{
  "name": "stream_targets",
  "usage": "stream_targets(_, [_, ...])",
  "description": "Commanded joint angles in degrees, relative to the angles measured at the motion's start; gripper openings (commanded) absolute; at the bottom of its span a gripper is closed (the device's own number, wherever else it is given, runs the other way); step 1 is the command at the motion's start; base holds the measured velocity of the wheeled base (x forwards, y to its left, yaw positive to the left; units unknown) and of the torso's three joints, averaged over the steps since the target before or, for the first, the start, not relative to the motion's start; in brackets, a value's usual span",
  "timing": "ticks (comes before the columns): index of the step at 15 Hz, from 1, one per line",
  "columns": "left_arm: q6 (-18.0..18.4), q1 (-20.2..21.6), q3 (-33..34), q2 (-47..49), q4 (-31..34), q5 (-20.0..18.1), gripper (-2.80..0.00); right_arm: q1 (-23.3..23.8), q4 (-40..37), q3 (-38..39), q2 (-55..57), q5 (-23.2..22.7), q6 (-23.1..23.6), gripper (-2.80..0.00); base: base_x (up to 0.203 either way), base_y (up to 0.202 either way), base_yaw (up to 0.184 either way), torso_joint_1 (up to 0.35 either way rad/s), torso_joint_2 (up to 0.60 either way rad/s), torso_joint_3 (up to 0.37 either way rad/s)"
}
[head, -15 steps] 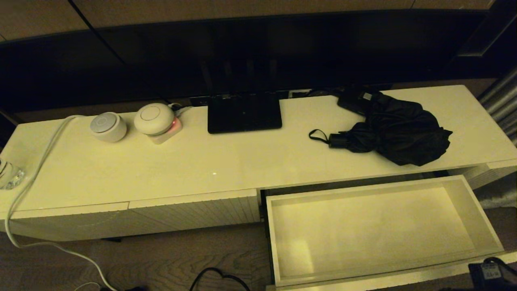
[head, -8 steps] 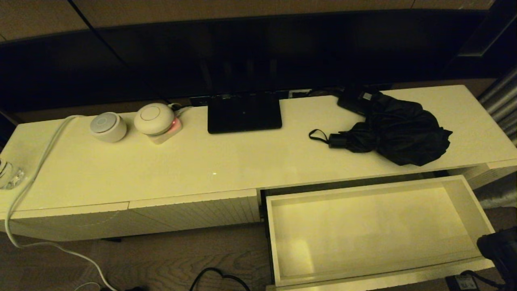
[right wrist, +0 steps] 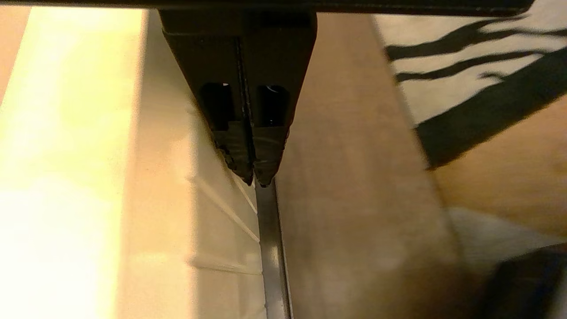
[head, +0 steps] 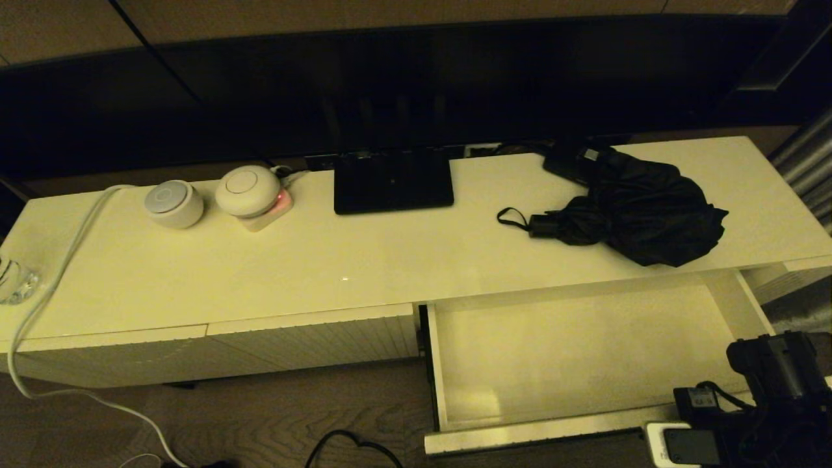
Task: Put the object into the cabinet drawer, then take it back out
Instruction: Close the drawer
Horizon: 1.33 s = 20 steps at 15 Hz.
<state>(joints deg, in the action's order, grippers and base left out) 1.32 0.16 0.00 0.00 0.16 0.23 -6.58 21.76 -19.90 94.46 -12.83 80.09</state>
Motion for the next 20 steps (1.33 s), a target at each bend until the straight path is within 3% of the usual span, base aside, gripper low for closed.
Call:
stream_targets(1, [0.0, 0.0, 0.2, 0.0, 0.0, 0.0, -2.80, -0.1, 2.1, -1.4, 1.6, 0.5, 0.6, -2.80, 0.000, 0.000, 0.000, 0.000, 0.00, 0.000])
stream_targets(6, [0.0, 0.0, 0.2, 0.0, 0.0, 0.0, -2.80, -0.1, 12.2, -4.3, 3.1, 3.7, 2.4, -2.80, 0.000, 0.000, 0.000, 0.000, 0.00, 0.000])
stream_targets(17, [0.0, 0.0, 0.2, 0.0, 0.0, 0.0, -2.80, 0.6, 15.2, -16.6, 12.0, 6.1, 1.9, -2.80, 0.000, 0.000, 0.000, 0.000, 0.00, 0.000])
stream_targets(20, [0.0, 0.0, 0.2, 0.0, 0.0, 0.0, -2.80, 0.7, 15.2, -19.3, 14.0, 6.0, -0.7, -2.80, 0.000, 0.000, 0.000, 0.000, 0.00, 0.000])
